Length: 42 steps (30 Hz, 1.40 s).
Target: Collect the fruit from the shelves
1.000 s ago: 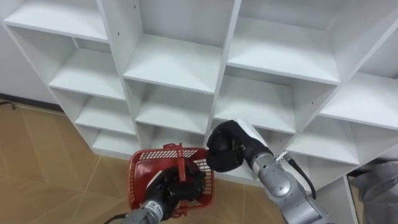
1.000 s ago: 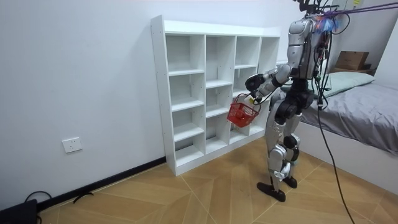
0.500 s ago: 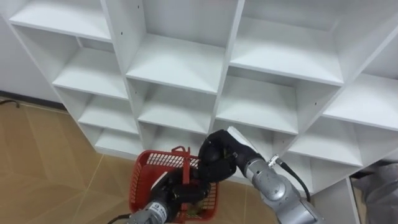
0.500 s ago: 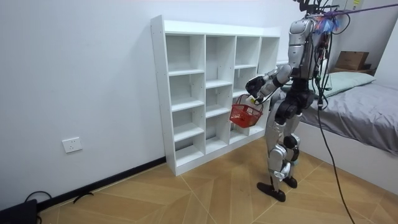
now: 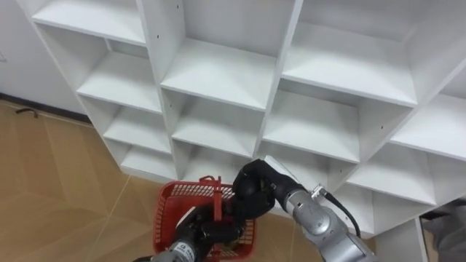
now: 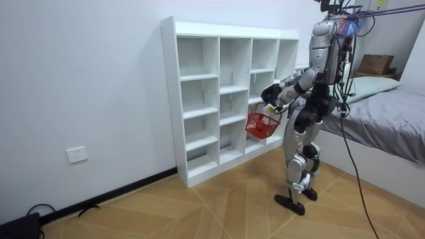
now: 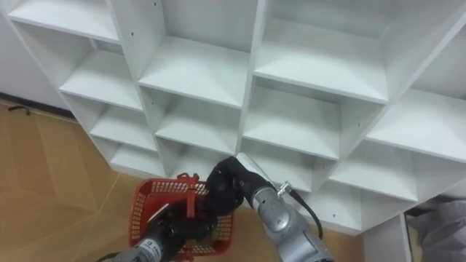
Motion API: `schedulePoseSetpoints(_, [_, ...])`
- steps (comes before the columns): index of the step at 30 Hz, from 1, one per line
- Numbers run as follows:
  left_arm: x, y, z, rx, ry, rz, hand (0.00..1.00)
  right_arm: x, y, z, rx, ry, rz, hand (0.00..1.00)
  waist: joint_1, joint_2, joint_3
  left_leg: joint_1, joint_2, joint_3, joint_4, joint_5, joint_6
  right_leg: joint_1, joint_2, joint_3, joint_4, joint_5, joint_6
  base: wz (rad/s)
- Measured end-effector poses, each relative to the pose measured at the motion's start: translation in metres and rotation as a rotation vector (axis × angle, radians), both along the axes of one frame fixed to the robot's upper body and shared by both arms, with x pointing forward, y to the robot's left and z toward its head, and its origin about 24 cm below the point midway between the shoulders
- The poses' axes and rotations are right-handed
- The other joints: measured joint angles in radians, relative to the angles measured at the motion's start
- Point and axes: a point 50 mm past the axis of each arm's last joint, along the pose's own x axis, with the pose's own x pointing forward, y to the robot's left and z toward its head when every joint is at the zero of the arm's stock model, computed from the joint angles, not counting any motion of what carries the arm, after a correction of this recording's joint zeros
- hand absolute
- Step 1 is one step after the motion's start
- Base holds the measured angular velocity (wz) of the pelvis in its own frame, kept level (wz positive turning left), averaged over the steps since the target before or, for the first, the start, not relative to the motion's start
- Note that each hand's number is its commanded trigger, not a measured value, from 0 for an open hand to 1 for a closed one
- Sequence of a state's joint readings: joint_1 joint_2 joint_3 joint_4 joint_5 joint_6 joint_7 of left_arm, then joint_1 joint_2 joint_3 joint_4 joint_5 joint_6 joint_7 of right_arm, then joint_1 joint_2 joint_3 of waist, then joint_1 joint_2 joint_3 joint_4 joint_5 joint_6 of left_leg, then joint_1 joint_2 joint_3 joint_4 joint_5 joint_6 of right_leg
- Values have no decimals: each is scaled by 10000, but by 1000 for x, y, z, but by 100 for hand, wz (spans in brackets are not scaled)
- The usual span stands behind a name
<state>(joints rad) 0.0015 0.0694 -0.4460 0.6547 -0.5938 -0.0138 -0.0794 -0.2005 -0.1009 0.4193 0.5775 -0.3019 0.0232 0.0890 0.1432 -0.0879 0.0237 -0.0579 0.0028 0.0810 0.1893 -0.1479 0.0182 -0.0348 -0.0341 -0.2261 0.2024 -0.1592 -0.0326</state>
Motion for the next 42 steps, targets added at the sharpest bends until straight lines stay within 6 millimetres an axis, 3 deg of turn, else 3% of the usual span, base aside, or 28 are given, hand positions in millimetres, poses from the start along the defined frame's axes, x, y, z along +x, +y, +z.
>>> schedulePoseSetpoints(5, [-1,1,0,29,20,-10,100,5,2,0,-206,-12,190,100,42,-78,90,-85,-5,9,-6,0,0,-81,13,7,-3,-3,1,1])
schedulePoseSetpoints(10, [-1,1,-1,37,26,-19,100,10,4,5,-248,-212,283,100,46,-103,98,-164,-15,13,-6,0,0,-157,32,1,4,-3,1,0])
schedulePoseSetpoints(12, [-1,1,-1,55,26,-37,100,10,5,5,-287,-248,325,71,64,-109,96,-164,-21,18,-6,0,0,-157,35,-8,6,-4,1,0])
schedulePoseSetpoints(14, [-1,1,-1,181,-18,-137,100,10,5,5,-367,-259,379,59,74,-109,96,-163,-25,20,-2,0,0,-158,43,-16,7,-4,1,0])
schedulePoseSetpoints(17, [-2,1,-1,297,-47,-260,100,10,5,4,-398,-267,335,51,73,-113,93,-162,-17,18,13,0,0,-157,26,-2,11,-3,0,0])
schedulePoseSetpoints(19, [-2,1,-1,280,-49,-287,100,10,5,4,-393,-294,302,26,77,-119,89,-162,-16,18,25,0,0,-155,19,6,17,-3,0,0])
schedulePoseSetpoints(20, [-2,1,-1,260,-54,-307,100,10,6,5,-380,-319,280,21,77,-124,86,-162,-15,17,38,0,0,-151,17,6,20,-3,0,0])
schedulePoseSetpoints(21, [-2,0,-1,236,-61,-330,100,10,6,5,-370,-325,273,7,77,-126,85,-163,-14,17,45,0,0,-149,17,6,21,-3,-1,0])
schedulePoseSetpoints(22, [-2,0,-1,208,-68,-349,100,10,7,4,-341,-316,276,0,77,-127,84,-162,-13,16,60,0,0,-143,17,7,26,-2,-1,0])
schedulePoseSetpoints(42, [-4,1,-2,275,14,-431,100,7,6,-2,75,93,-251,0,38,-148,67,-115,-1,-1,98,-1,-1,-48,11,-47,8,3,-9,0])
